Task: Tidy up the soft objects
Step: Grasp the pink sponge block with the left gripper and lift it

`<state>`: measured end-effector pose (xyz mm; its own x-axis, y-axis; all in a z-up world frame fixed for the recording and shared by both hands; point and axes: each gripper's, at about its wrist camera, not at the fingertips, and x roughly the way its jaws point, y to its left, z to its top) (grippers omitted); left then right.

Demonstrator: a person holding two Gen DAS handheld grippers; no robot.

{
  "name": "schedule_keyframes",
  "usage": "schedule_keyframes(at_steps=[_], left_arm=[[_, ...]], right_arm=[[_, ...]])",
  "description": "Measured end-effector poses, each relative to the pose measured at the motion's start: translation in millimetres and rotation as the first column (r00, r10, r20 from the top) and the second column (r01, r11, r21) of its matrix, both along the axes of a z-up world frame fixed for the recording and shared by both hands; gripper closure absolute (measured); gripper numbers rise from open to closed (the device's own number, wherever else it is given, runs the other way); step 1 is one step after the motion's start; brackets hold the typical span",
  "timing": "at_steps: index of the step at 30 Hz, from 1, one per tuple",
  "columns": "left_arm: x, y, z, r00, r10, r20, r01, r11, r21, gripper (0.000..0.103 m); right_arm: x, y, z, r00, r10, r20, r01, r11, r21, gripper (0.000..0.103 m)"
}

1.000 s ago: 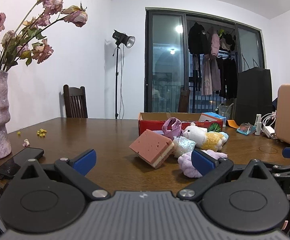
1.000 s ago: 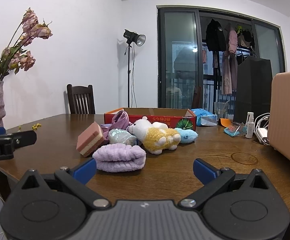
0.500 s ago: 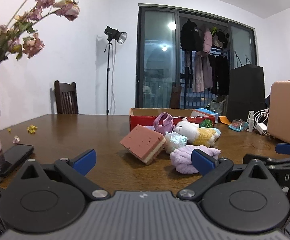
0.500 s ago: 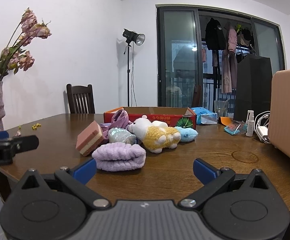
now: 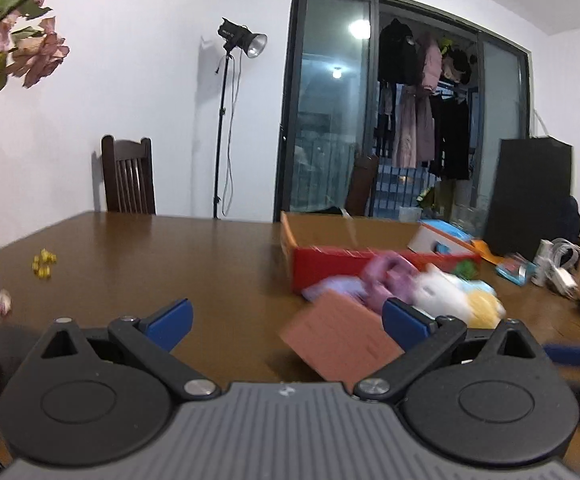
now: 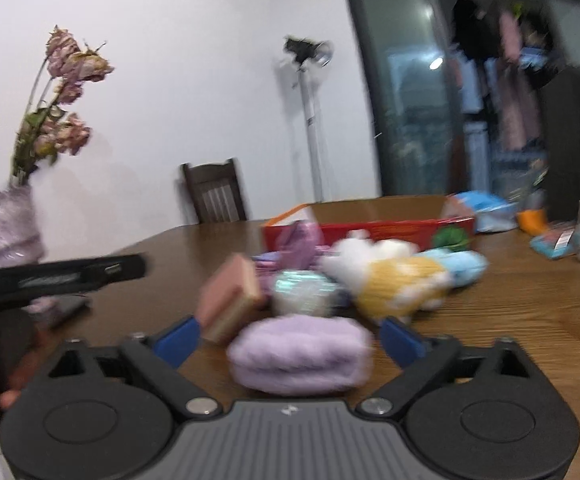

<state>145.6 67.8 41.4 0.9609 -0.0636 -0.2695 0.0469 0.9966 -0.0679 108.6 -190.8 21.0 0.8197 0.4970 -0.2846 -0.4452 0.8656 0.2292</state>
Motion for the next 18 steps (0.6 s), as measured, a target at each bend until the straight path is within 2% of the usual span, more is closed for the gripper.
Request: schedule_keyframes(at_steps=[2, 5, 7, 10, 11, 13, 14, 15, 17, 18], left_arm=[[32, 13, 2, 0.999, -0.036, -0.039, 0.036, 0.999, -0.016, 0.002], [82, 32, -5, 0.973, -0.176, -0.151, 0.152, 0.975, -0.16, 0.006], [106, 39, -12, 0.95, -0.252, -0.185, 0.206, 0.949, -0.237, 0.008], [136, 46, -24, 0.918, -0.337, -0.211, 0.259, 0.909, -0.326, 0.01], [143, 49, -27, 0.91, -0.346, -0.229, 0.254, 0.901, -0.35, 0.016], [149, 55, -37, 0.881, -0.403, -0.25, 0.276, 0.864, -0.421, 0.027], [149, 57, -41, 0.867, -0.428, -0.255, 0.286, 0.847, -0.448, 0.04], [148, 59, -44, 0.848, -0.461, -0.26, 0.305, 0.827, -0.473, 0.046], [143, 60, -47, 0.853, -0.447, -0.269, 0.292, 0.837, -0.463, 0.051], [137, 61, -48, 0.856, -0.442, -0.269, 0.291, 0.841, -0.456, 0.054]], right_arm=[[11, 21, -1, 0.995, 0.091, -0.03, -0.091, 0.996, 0.004, 0.032], [29, 48, -12, 0.977, 0.191, -0.093, -0.192, 0.981, -0.001, 0.037], [44, 58, -18, 0.978, 0.162, -0.129, -0.166, 0.986, -0.023, 0.037], [64, 59, -16, 0.983, 0.115, -0.145, -0.114, 0.993, 0.011, 0.036], [69, 60, -13, 0.985, 0.105, -0.14, -0.103, 0.994, 0.02, 0.035], [78, 62, -8, 0.99, 0.07, -0.119, -0.068, 0.998, 0.019, 0.034], [82, 65, -8, 0.991, 0.06, -0.117, -0.057, 0.998, 0.023, 0.034], [87, 62, -8, 0.991, 0.056, -0.125, -0.051, 0.998, 0.042, 0.037], [96, 60, -13, 0.989, 0.032, -0.147, -0.023, 0.998, 0.06, 0.043], [98, 59, -14, 0.989, 0.013, -0.146, -0.005, 0.998, 0.055, 0.051]])
